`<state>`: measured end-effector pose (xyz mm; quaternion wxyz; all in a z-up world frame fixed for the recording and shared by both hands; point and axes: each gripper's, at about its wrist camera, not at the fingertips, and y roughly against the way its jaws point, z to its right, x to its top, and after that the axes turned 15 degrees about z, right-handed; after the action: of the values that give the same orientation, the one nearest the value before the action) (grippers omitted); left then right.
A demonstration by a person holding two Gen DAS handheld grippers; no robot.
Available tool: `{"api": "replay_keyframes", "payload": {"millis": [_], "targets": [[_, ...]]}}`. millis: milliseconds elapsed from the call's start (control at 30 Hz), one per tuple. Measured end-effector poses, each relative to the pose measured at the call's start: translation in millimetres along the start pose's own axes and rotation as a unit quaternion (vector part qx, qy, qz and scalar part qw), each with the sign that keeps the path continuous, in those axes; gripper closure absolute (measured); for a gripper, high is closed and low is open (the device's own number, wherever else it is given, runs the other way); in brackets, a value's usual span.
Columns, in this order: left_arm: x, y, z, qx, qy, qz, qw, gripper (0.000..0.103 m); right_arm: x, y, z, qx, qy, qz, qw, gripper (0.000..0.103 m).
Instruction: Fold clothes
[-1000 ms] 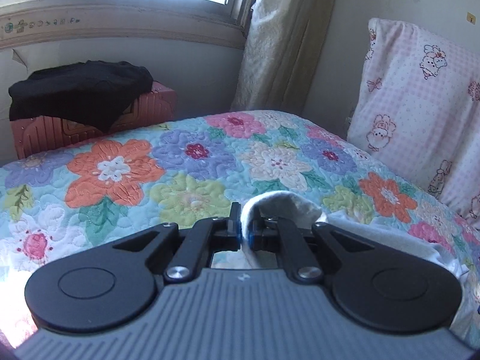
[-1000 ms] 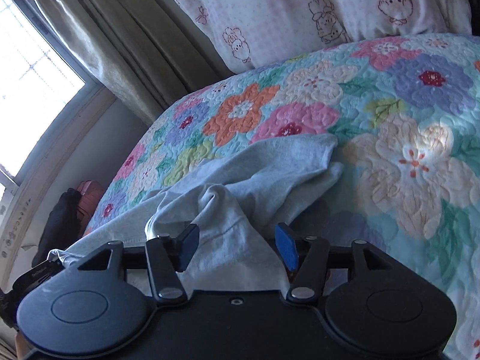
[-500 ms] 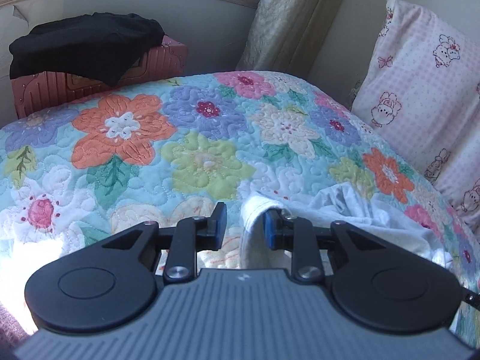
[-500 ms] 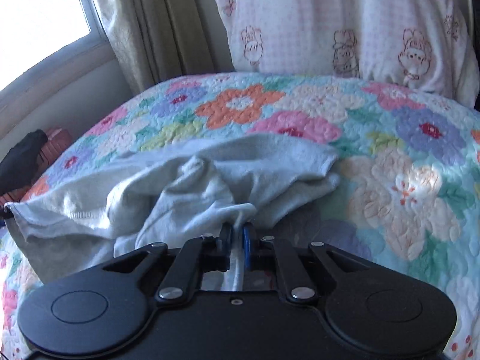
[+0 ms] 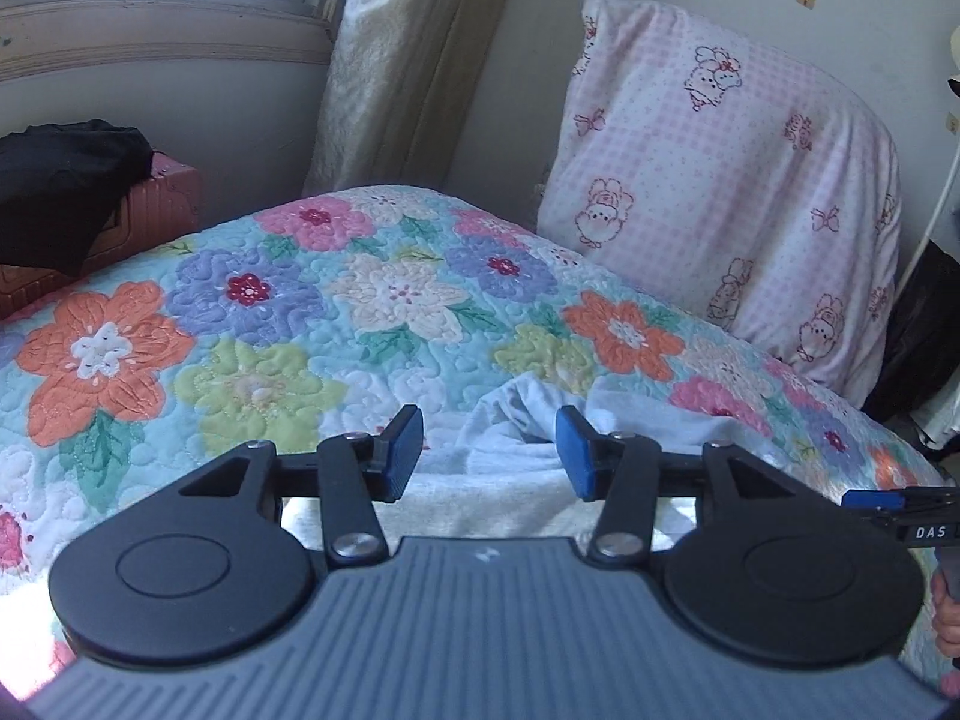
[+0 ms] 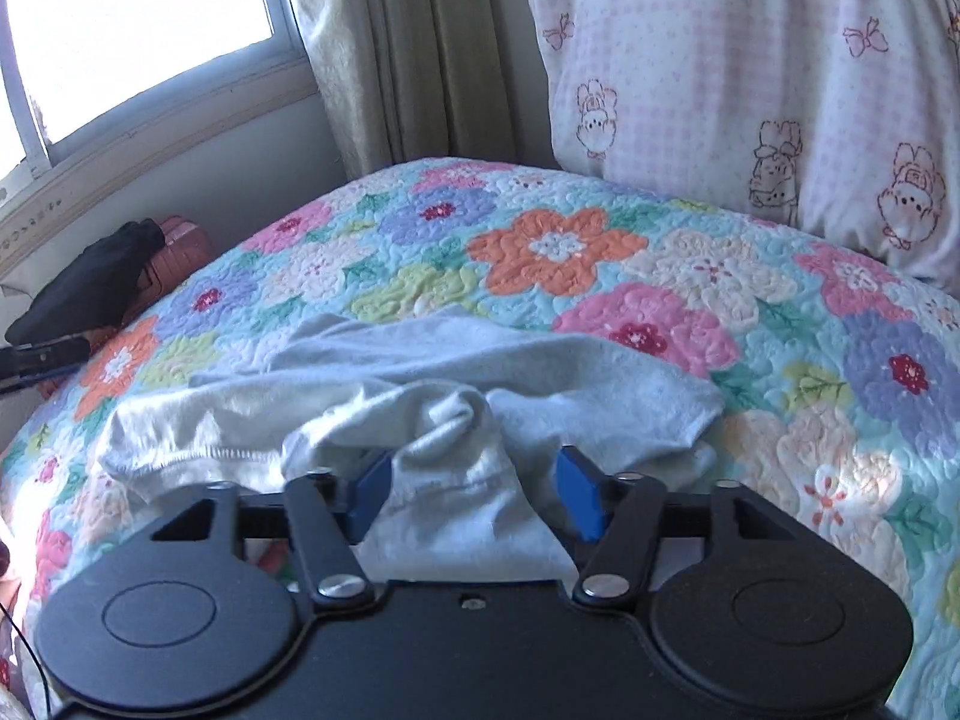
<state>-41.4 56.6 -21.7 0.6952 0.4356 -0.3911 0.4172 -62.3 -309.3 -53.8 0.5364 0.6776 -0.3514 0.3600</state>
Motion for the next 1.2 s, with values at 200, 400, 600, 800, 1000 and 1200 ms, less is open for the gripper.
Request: {"api": "replay_keyframes", "payload": {"millis": [200, 400, 600, 800, 1000, 1200], "targets": [[-46, -22, 55, -0.062, -0.034, -0.050, 0.9962, 0.055, -49, -18, 21, -0.013, -0.025, -0.047, 0.998, 0.014], [-86, -35, 96, -0.100, -0.108, -0.064, 0.9871, 0.055, -47, -37, 17, -0.003, -0.041, -0.041, 0.998, 0.089], [-94, -27, 114, -0.138, -0.120, -0.040, 0.9824, 0.045, 7, -8, -19, 0.041, -0.004, 0.041, 0.998, 0.098], [-92, -14, 123, -0.206, -0.107, -0.016, 0.9727, 0.032, 14, 10, -55, 0.155, -0.043, 0.034, 0.986, 0.098], [-84, -14, 120, -0.174, -0.092, 0.003, 0.9803, 0.070, 14, 25, -66, 0.241, -0.087, 0.024, 0.966, 0.098], [-64, -20, 95, -0.105, -0.085, 0.015, 0.9907, 0.097, 12, 31, -48, 0.205, -0.121, 0.045, 0.970, 0.093]]}}
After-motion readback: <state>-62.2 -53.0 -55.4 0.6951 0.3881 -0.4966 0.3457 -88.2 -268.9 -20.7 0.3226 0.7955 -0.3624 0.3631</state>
